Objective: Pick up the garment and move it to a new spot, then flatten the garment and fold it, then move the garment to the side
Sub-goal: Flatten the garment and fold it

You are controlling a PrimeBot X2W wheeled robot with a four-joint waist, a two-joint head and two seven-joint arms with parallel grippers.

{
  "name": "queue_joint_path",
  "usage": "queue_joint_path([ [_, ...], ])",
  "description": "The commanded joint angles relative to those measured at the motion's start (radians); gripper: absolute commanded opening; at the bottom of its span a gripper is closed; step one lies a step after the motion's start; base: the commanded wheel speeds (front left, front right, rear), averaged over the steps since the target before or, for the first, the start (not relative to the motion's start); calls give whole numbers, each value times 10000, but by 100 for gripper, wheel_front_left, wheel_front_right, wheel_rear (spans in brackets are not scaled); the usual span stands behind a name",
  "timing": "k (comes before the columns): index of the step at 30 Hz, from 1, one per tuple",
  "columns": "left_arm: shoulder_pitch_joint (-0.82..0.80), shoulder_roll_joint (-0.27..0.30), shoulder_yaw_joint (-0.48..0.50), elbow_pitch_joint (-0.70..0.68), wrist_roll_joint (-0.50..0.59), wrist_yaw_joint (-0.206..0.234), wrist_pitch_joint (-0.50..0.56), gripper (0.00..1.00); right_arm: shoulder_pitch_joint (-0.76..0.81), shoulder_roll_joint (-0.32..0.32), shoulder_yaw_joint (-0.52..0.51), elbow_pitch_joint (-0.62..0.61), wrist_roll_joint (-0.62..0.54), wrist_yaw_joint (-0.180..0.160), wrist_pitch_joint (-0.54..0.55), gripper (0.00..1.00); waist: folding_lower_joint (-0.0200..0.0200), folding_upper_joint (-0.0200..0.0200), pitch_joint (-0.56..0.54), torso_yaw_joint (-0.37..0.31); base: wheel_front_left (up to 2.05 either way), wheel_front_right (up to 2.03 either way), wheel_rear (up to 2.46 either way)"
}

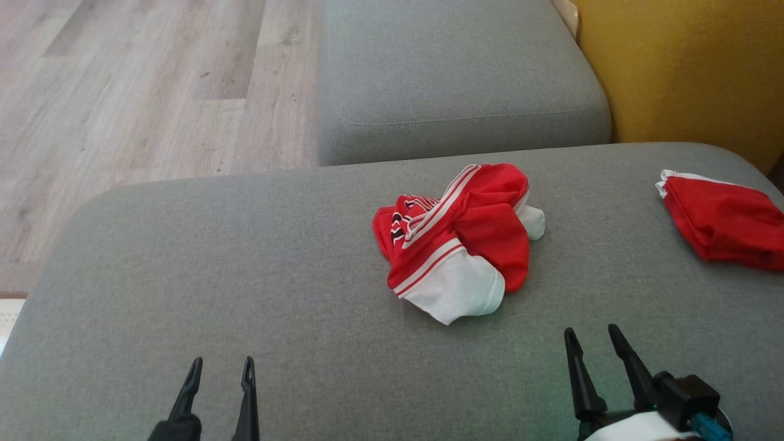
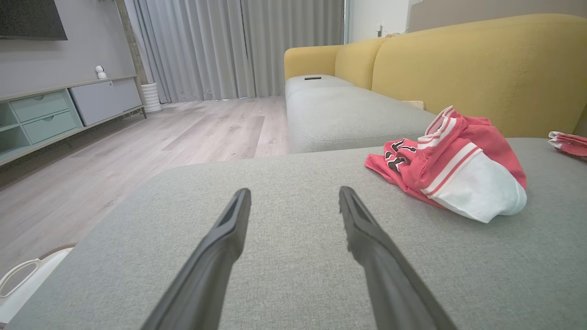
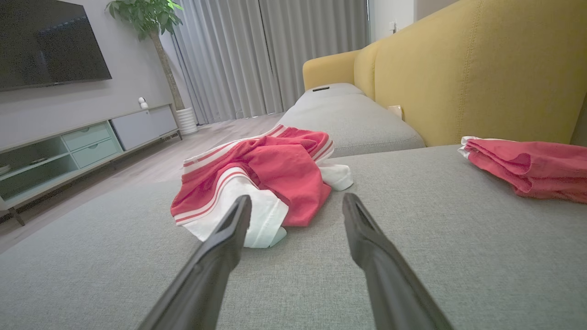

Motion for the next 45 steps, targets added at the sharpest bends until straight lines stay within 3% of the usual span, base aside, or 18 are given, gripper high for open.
queue_joint_path([
  [1,-534,-92,316,-351,138,-4,-124,100,-241,-33,243,-386,2,67,-111,100,0,0,30,-41,0,0,0],
  [14,-1433,-180,-350,153,277,-366,-124,100,-262,-105,185,-604,-138,67,-111,100,0,0,555,-197,0,0,0],
  [25,-4667,-256,-1961,2820,500,-1746,-124,100,-969,-388,699,-770,-152,67,-111,100,0,0,1768,-857,0,0,0],
  [34,-7306,-292,-2527,5245,520,-1948,-124,100,-1655,-493,866,-977,-97,67,-111,100,0,0,2857,-1531,0,0,0],
  [41,-8692,-281,-2740,6371,590,-1956,-124,100,-2105,-444,905,-1067,-47,67,-111,100,0,0,3416,-1900,0,0,0],
  [42,-8813,-274,-2745,6457,574,-1961,-124,80,-2143,-431,902,-1070,-43,67,-111,100,0,0,3452,-1936,0,0,0],
  [43,-8916,-267,-2744,6555,550,-1965,-124,5,-2168,-419,905,-1072,-44,67,-111,100,0,0,3472,-1961,0,0,0],
  [45,-9075,-253,-2790,6700,483,-2045,-124,0,-2196,-388,915,-1064,-60,67,-111,100,0,0,3460,-2032,0,0,0],
])
